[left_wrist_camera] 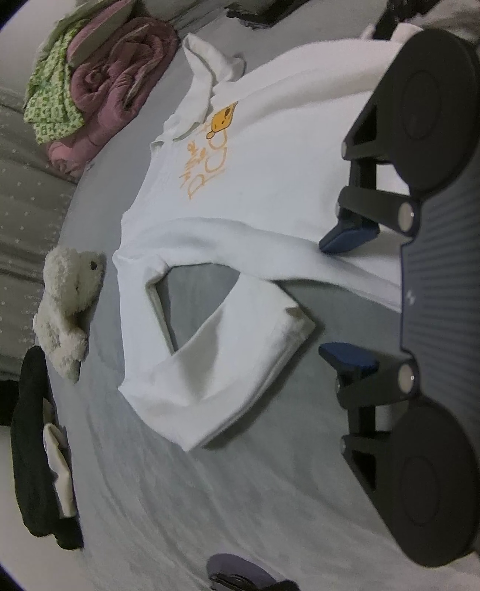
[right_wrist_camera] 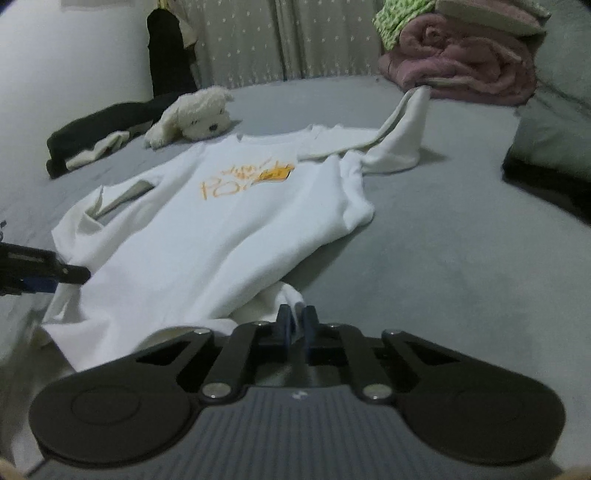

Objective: Fold clothes

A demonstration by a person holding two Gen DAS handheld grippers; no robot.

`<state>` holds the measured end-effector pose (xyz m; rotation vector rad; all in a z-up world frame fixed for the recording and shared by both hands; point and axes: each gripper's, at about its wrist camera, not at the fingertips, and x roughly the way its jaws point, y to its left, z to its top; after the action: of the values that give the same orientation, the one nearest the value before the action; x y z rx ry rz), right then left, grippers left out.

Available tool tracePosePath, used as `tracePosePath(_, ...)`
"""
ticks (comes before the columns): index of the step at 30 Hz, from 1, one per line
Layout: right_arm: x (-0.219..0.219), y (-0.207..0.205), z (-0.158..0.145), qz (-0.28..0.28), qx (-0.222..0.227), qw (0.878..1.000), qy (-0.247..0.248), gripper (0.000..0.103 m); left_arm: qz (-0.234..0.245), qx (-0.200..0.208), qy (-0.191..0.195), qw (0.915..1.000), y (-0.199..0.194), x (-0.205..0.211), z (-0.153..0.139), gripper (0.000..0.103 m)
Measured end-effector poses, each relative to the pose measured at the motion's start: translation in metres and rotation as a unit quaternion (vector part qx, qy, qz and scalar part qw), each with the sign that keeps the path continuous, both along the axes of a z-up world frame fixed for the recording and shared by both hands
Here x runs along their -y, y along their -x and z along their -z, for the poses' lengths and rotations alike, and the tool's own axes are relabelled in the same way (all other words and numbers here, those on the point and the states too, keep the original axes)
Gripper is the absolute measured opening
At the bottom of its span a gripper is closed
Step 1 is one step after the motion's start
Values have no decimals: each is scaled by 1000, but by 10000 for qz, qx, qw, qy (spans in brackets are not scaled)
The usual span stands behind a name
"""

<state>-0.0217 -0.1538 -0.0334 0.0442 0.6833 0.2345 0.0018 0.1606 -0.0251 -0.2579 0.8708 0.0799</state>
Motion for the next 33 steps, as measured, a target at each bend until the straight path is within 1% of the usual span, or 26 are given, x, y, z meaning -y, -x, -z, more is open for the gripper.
tracePosePath(2, 3, 11, -8, 115, 145, 9995, 244, 7, 71, -10, 31, 10000, 4, -1, 0, 55)
tracePosePath(4, 9, 22, -16, 317, 238, 9986, 336, 7, 142, -20, 61, 9999, 8, -3, -1, 55)
tracePosePath(7, 22, 42, -27, 601, 293, 9974, 267, 7, 249, -35, 107, 9996, 13, -5, -1, 55)
tracePosePath(10, 26, 58, -32, 764, 343, 9960, 303, 7, 334, -56, 198, 9992, 20, -10, -2, 55)
tracePosePath(12, 29, 67, -33, 871, 359, 9951, 286, 7, 350, -80, 383, 9986, 28, -17, -3, 55)
tracePosePath(16, 33, 77, -27, 1142, 263, 9931, 16, 6, 348, -128, 696, 9969, 41, -37, -3, 55)
tracePosePath(17, 34, 80, -25, 1216, 252, 9922, -52, 0, 327, -138, 738, 9966, 43, -43, -3, 55)
tracePosePath(20, 39, 84, -19, 1511, 287, 9881, 25, 0, 273, -176, 972, 9947, 49, -61, -1, 54)
tracePosePath(21, 43, 83, -16, 1589, 231, 9870, -20, 0, 270, -189, 1084, 9936, 50, -66, 0, 54)
tracePosePath(24, 58, 81, -7, 1792, 95, 9831, -368, 1, 279, -216, 1426, 9892, 54, -78, 3, 54)
tracePosePath(25, 62, 81, -4, 1857, 73, 9812, -516, 4, 278, -220, 1509, 9879, 55, -80, 4, 54)
tracePosePath(26, 66, 81, -2, 1922, 50, 9791, -664, 15, 282, -219, 1547, 9873, 56, -80, 4, 54)
tracePosePath(27, 68, 81, 1, 2008, 62, 9765, -777, 16, 309, -214, 1543, 9873, 56, -79, 4, 54)
tracePosePath(28, 69, 82, 4, 2070, 83, 9744, -870, 24, 352, -202, 1514, 9876, 56, -77, 4, 54)
tracePosePath(29, 69, 83, 8, 2144, 83, 9720, -960, 42, 397, -192, 1480, 9880, 56, -75, 5, 54)
tracePosePath(30, 69, 82, 11, 2216, 63, 9690, -1088, 48, 442, -185, 1445, 9883, 56, -72, 5, 54)
tracePosePath(31, 69, 82, 14, 2285, 39, 9658, -1228, 51, 485, -177, 1409, 9887, 56, -70, 6, 54)
tracePosePath(33, 67, 78, 16, 2293, 2, 9624, -1459, 51, 560, -146, 1340, 9893, 55, -65, 5, 54)
